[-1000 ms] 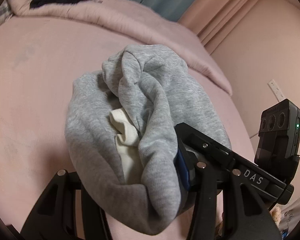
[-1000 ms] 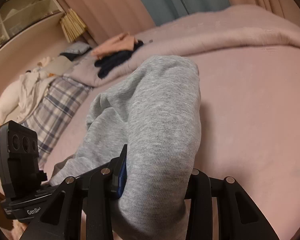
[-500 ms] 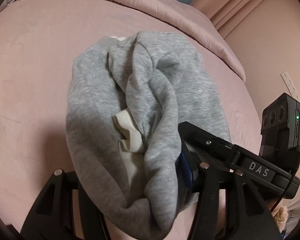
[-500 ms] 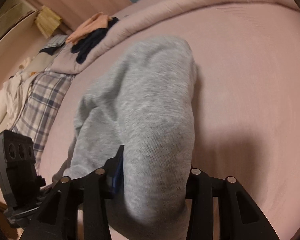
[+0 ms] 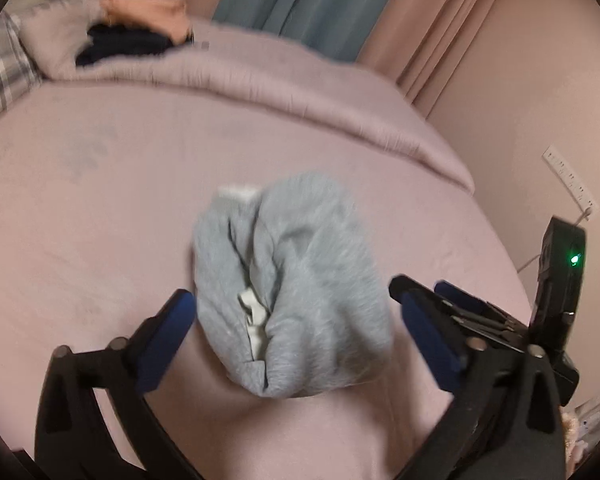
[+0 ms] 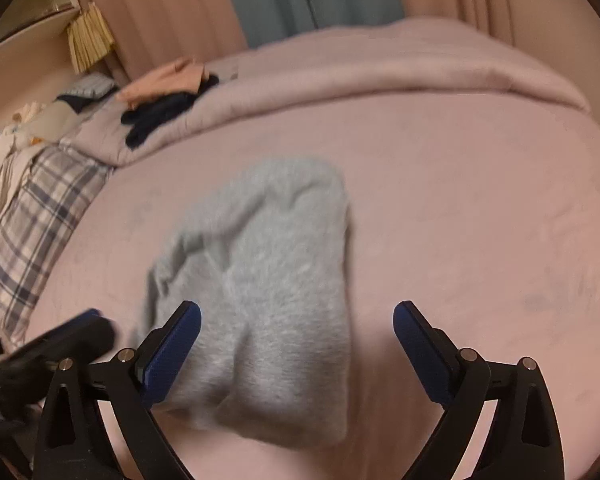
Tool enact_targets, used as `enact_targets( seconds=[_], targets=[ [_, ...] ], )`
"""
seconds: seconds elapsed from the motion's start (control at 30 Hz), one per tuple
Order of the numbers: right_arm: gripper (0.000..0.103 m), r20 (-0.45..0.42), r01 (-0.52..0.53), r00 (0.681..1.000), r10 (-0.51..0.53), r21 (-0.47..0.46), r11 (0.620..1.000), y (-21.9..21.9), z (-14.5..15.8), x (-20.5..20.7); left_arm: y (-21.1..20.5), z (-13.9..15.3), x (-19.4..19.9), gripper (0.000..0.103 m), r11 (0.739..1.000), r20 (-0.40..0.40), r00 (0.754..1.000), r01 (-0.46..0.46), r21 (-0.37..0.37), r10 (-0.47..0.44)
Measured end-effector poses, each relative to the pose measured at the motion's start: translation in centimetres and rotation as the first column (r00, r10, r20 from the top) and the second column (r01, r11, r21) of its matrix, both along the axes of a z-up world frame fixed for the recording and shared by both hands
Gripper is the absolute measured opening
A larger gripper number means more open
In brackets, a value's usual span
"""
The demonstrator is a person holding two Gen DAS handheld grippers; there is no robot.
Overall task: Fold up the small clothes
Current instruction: 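Withdraw both open grippers from the folded bundle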
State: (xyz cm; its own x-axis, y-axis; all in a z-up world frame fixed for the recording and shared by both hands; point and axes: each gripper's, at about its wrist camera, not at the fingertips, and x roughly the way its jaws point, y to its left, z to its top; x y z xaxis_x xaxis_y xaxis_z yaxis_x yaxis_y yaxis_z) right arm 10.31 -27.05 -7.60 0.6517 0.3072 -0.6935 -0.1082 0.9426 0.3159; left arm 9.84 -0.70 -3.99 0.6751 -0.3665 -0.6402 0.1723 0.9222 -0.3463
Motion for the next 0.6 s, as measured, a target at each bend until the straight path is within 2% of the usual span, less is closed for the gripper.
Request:
enact_targets(
  seconds=[0.1,0.2,0.4,0.6],
  targets=[
    [0.097,0.040,0.036,0.999,-0.035,-0.017,0.999,-0.8,1.8,-1.3,0.3,2.1,-1.8,0.102,0.999,0.072,0.997,-0.016,0.036,0.014],
    [0.097,0.078,0.070,0.995,-0.067,-0.039,0.997,-1.1,3.0,-2.5,1.2,2.7,-3.9,0.103,0.995,0.104,0.994,-0.054,0.082,0.045],
    [0.097,0.118,0.117,0.987,-0.105,-0.104,0.988,-0.3,3.5,-4.2,1.7,1.1,-4.8,0.103,0.991,0.053,0.997,-0.069,0.114,0.063],
    [0.097,0.129,0.117,0.987,-0.099,-0.135,0.984,0.7,3.8,-5.1,1.1,-0.1,-5.1,0.103,0.989,0.016,0.999,-0.047,0.141,0.046]
  ],
)
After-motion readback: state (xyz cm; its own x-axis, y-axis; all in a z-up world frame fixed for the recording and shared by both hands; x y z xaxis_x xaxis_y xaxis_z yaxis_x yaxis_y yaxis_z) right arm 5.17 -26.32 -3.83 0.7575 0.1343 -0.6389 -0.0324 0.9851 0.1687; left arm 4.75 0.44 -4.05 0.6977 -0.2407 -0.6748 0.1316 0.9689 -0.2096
